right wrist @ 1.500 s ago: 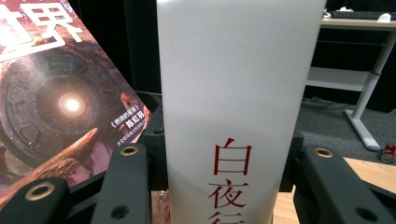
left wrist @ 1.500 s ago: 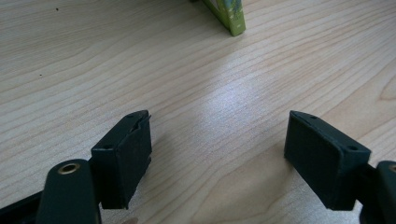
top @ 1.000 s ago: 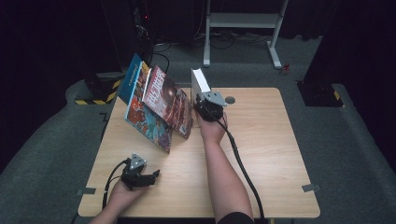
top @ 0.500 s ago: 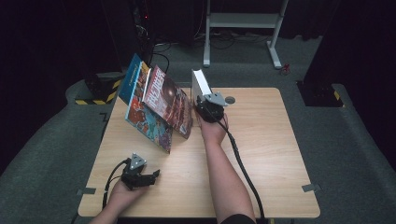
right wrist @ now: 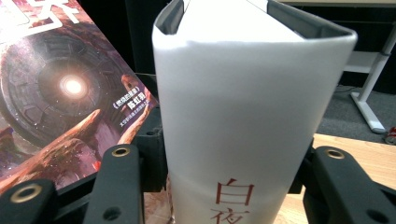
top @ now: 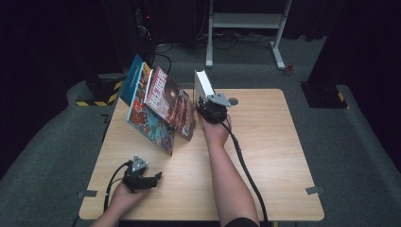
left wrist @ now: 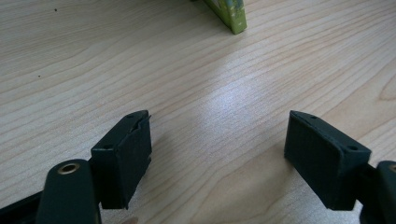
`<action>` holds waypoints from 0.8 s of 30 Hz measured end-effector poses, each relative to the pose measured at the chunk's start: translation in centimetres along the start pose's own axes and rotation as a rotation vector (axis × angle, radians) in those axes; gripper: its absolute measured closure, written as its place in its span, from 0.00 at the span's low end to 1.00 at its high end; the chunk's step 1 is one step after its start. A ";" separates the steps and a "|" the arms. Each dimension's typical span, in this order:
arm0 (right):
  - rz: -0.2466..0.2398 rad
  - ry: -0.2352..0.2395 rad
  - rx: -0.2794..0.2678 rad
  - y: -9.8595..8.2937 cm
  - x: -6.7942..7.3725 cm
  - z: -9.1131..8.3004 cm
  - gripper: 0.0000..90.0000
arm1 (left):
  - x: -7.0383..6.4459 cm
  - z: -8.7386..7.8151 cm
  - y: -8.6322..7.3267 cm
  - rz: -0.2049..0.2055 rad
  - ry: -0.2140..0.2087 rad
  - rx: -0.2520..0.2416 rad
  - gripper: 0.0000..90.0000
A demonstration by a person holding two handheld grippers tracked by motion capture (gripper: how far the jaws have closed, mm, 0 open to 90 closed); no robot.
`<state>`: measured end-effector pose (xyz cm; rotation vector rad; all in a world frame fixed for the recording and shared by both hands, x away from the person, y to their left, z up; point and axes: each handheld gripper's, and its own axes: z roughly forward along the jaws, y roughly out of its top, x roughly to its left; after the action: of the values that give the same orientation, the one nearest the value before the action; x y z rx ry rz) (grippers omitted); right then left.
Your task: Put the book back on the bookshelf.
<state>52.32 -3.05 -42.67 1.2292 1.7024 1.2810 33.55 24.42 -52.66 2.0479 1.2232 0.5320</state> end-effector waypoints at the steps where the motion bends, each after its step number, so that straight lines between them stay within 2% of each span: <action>1: -0.002 0.000 0.001 0.0 0.0 0.0 0.52 | 0.0 0.0 0.0 0.001 0.000 -0.001 0.26; 24: -0.019 0.012 0.012 0.3 -0.2 -0.1 0.34 | 0.0 0.0 0.0 0.008 0.003 0.000 0.26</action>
<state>52.37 -3.28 -42.31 1.2114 1.7284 1.2717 33.59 24.45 -52.65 2.0536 1.2172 0.5385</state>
